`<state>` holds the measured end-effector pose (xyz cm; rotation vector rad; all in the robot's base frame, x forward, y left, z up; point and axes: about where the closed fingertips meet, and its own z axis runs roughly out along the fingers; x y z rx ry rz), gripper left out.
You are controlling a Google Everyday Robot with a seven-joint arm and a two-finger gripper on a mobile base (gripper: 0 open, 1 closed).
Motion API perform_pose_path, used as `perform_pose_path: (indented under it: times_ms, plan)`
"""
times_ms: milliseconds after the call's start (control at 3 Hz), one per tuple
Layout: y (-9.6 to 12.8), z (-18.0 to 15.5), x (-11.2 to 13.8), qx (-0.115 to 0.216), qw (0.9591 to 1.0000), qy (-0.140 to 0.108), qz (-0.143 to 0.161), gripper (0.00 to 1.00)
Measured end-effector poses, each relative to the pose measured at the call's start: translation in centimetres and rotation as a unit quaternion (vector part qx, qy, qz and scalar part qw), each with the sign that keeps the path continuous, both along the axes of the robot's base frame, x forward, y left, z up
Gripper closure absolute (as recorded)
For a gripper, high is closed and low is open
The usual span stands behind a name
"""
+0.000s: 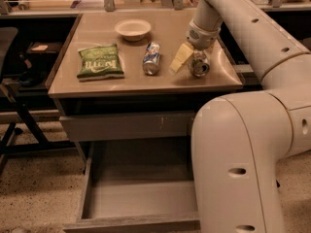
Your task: Place 7up can into middle drawer
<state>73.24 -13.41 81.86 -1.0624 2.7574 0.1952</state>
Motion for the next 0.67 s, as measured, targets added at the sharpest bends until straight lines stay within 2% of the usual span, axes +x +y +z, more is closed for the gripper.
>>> perform_pose_path:
  times_ms: [333,667]
  plan:
    - [0.0,0.0,0.01,0.0,1.0,0.0,0.0,0.1]
    - [0.0,0.0,0.01,0.0,1.0,0.0,0.0,0.33]
